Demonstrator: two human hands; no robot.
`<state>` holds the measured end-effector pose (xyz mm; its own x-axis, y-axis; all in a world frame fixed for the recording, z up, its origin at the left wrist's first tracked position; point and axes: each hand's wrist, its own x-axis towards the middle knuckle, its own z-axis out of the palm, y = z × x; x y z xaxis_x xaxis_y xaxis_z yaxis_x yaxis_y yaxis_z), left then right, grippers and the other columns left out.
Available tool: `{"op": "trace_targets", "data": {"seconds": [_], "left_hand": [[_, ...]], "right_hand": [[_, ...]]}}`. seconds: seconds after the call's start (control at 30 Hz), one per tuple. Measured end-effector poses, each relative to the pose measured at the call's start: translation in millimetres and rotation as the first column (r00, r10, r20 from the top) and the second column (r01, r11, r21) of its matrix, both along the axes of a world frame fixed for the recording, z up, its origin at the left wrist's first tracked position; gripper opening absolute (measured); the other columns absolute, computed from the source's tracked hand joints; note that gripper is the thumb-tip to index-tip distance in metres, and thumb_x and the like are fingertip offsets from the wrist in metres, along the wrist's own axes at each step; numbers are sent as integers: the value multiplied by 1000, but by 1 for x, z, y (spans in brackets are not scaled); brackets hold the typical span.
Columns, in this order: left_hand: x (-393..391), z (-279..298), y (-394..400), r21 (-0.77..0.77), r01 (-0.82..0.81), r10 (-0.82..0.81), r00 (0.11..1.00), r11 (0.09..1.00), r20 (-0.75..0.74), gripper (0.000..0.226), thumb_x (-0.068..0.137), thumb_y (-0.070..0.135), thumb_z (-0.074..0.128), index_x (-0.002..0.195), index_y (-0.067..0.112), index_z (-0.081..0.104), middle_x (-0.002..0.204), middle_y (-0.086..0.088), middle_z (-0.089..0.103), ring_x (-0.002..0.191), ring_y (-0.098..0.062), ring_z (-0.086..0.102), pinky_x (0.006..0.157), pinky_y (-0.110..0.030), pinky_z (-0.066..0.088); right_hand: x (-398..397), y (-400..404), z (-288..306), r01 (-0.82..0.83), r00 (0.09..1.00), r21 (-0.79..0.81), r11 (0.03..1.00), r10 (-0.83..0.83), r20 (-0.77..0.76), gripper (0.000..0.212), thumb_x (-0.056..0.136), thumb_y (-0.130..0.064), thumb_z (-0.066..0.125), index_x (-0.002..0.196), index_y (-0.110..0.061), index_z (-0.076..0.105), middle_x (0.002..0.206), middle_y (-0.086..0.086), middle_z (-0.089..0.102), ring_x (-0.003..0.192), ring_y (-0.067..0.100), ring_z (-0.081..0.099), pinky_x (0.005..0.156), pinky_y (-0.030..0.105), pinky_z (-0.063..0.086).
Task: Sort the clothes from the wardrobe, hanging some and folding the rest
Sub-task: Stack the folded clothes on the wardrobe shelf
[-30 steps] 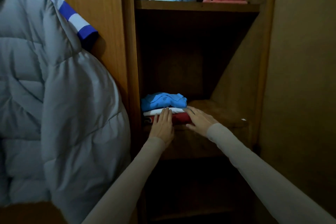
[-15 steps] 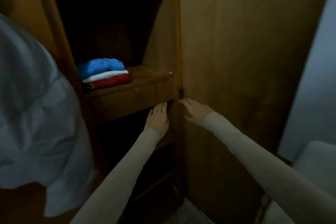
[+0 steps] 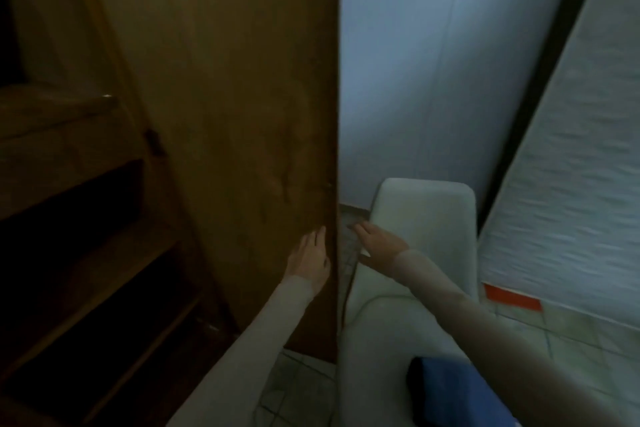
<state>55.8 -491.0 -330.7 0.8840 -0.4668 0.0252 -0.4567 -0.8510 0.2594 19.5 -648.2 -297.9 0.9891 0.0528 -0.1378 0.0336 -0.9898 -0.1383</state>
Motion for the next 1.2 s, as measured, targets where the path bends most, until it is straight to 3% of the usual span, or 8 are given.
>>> {"op": "trace_targets", "data": {"seconds": [0.33, 0.53, 0.67, 0.77, 0.9, 1.0, 1.1, 1.2], "left_hand": [[-62, -145, -145, -35, -15, 1, 928, 999, -373, 52, 101, 26, 30, 149, 20, 12, 148, -8, 29, 131, -24, 32, 107, -37, 31], [-102, -253, -192, -13, -137, 94, 745, 990, -661, 58, 100, 40, 28, 150, 28, 0, 151, -9, 23, 135, -27, 27, 108, -39, 29], [-123, -308, -213, -30, -197, 106, 639, 980, -761, 77, 96, 49, 39, 149, 29, -13, 156, -9, 11, 139, -30, 23, 112, -42, 26], [-133, -330, -227, -136, -263, 75, 659, 955, -748, 85, 95, 37, 49, 146, 26, -19, 158, -9, 3, 142, -28, 19, 115, -39, 22], [-134, -352, -234, -259, -371, 79, 692, 892, -717, 88, 93, 34, 55, 142, 35, -18, 156, -12, 6, 141, -29, 19, 114, -40, 23], [-131, -368, -233, -390, -436, 9, 676, 811, -737, 85, 91, 38, 56, 136, 48, -15, 156, -7, 14, 139, -25, 25, 114, -39, 27], [-129, -382, -228, -456, -469, -19, 681, 756, -732, 84, 83, 56, 57, 127, 65, -14, 156, -2, 17, 139, -21, 28, 113, -44, 29], [-123, -388, -222, -482, -492, -4, 697, 725, -717, 84, 76, 66, 54, 130, 62, -10, 155, 3, 16, 139, -16, 27, 114, -41, 28]], "right_hand": [[-77, -151, -162, 247, 940, 52, 968, -226, -257, 62, 94, -27, 49, 147, -14, 17, 151, 7, 23, 136, 25, 28, 110, 35, 28], [-125, -199, -291, 519, 724, 8, 855, -434, -535, 67, 97, -17, 46, 149, -18, 4, 156, 12, 3, 142, 31, 13, 111, 42, 28], [-152, -220, -347, 738, 573, 74, 671, -565, -593, 72, 100, -28, 41, 149, -17, -11, 155, 17, -10, 143, 36, 8, 112, 45, 25], [-167, -234, -379, 859, 477, 161, 486, -645, -597, 89, 92, -44, 50, 148, -15, -12, 156, 13, -5, 142, 36, 11, 112, 46, 23], [-176, -241, -406, 853, 507, 473, 220, -566, -650, 87, 90, -33, 58, 149, -13, -2, 155, 13, 14, 138, 34, 27, 110, 43, 28], [-175, -235, -421, 812, 502, 583, 21, -533, -681, 78, 91, -31, 55, 149, -15, 5, 153, 12, 21, 136, 33, 31, 110, 44, 32], [-173, -230, -435, 775, 495, 629, -56, -564, -661, 74, 91, -32, 54, 149, -19, 9, 152, 12, 26, 134, 34, 34, 110, 46, 33], [-164, -228, -440, 749, 539, 662, -28, -556, -633, 72, 89, -37, 54, 148, -22, 15, 150, 11, 32, 132, 32, 39, 109, 45, 35]]}}
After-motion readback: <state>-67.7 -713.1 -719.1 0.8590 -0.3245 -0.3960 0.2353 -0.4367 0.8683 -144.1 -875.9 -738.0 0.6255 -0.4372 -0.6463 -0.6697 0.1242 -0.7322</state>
